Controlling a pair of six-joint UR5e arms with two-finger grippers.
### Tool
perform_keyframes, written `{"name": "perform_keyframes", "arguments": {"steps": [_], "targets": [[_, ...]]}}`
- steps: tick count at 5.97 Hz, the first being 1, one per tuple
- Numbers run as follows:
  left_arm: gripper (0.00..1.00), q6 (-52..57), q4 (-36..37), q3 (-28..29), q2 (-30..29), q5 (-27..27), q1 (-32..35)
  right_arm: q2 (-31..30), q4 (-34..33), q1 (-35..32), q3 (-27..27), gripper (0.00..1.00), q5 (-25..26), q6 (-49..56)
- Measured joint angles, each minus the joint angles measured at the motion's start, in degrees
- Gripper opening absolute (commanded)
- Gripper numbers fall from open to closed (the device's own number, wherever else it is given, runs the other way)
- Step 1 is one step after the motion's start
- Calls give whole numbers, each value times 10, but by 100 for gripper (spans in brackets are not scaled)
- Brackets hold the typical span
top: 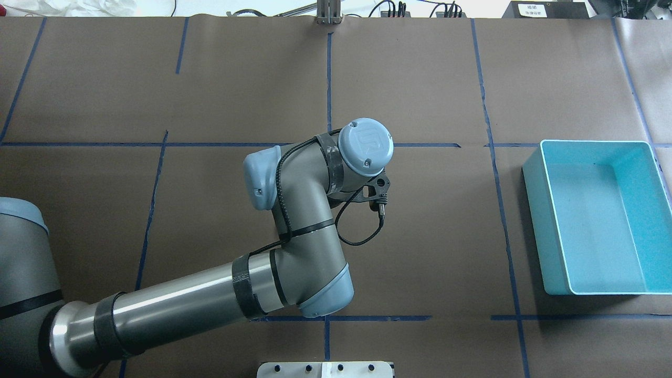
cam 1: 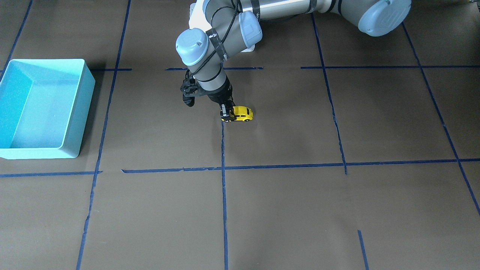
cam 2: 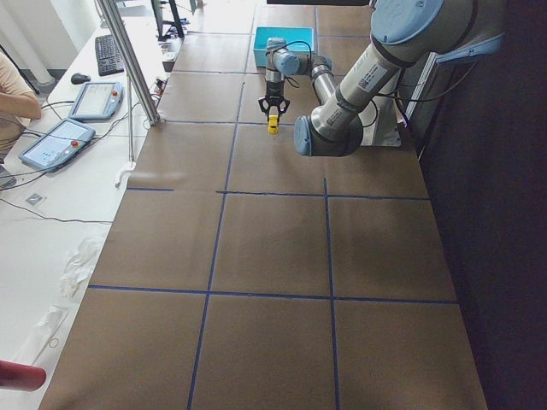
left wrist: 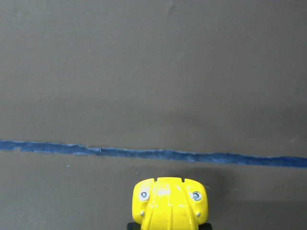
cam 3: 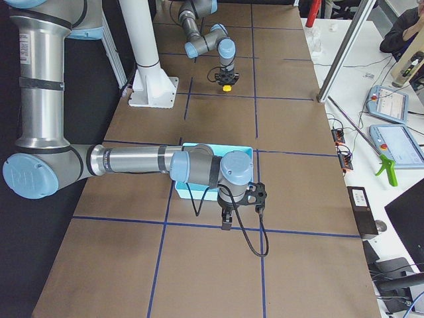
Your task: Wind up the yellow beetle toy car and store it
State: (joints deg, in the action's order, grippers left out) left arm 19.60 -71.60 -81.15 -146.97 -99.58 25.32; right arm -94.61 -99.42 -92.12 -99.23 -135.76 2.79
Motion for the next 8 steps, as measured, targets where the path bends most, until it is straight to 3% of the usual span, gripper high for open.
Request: {"name": "perform_keyframes", "arguments": {"steps": [1, 4, 8], "targets": [[4, 0, -29, -35, 22, -16, 0, 0, 0, 4, 0, 100, 0, 0], [5, -2, -159, -43, 41, -60, -1, 0, 0, 5, 0, 100, 1, -1], [5, 0, -187, -30, 69, -71, -1, -1, 0, 5, 1, 100, 3, -1]]}}
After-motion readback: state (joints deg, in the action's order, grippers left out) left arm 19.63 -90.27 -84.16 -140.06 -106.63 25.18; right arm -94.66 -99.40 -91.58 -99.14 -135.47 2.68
